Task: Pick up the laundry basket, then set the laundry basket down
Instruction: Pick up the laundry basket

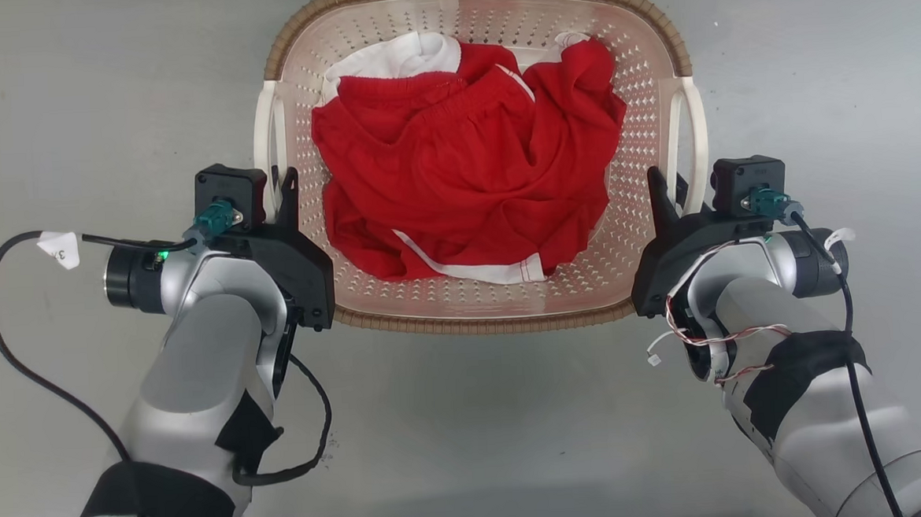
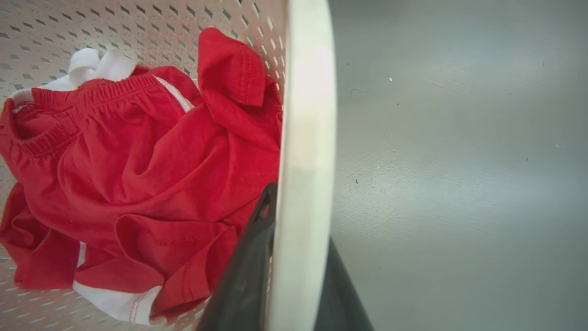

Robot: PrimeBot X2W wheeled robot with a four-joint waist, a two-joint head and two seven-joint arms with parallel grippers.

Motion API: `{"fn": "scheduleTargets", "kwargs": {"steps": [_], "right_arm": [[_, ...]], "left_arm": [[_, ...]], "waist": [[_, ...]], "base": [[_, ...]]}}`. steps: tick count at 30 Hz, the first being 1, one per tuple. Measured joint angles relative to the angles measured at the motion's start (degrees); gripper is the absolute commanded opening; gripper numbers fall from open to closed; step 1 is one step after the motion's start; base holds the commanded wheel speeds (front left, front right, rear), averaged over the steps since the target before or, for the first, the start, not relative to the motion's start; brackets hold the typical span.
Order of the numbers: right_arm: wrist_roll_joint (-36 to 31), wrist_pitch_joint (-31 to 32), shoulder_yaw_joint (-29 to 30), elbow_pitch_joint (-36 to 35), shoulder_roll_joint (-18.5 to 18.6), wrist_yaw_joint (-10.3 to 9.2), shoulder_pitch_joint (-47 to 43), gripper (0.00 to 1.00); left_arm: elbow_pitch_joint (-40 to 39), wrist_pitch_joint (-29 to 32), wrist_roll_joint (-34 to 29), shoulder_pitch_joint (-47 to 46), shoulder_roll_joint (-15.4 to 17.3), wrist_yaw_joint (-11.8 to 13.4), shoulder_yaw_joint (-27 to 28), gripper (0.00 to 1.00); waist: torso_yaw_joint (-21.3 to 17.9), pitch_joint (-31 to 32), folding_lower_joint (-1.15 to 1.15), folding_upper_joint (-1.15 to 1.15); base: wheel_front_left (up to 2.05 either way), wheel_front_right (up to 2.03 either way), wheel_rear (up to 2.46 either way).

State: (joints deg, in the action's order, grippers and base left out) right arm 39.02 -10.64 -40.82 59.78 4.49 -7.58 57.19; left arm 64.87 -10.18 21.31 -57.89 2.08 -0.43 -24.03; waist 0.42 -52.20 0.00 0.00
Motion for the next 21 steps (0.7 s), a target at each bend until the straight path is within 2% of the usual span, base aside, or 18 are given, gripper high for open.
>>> {"fn": "scheduleTargets", "kwargs": {"steps": [11,21], "right_arm": [[1.44,1.07,-3.32,1.91,-0.01,0.01,-0.86,0.0],[3.94,2.76,-6.86,2.69,-0.01,0.0,-5.88,0.0]], "left_arm": [[-0.41,0.46,4.3,3.88,0.1,1.53,-3.38,0.0],[-0.93,1.78,8.16,9.75,0.16,2.97,-7.72,0.0]], "waist": [[0.3,4.77,0.0,0.0],[0.8,11.24,0.0,0.0]], "base": [[0.0,0.0,0.0],[0.0,0.0,0.0]]}}
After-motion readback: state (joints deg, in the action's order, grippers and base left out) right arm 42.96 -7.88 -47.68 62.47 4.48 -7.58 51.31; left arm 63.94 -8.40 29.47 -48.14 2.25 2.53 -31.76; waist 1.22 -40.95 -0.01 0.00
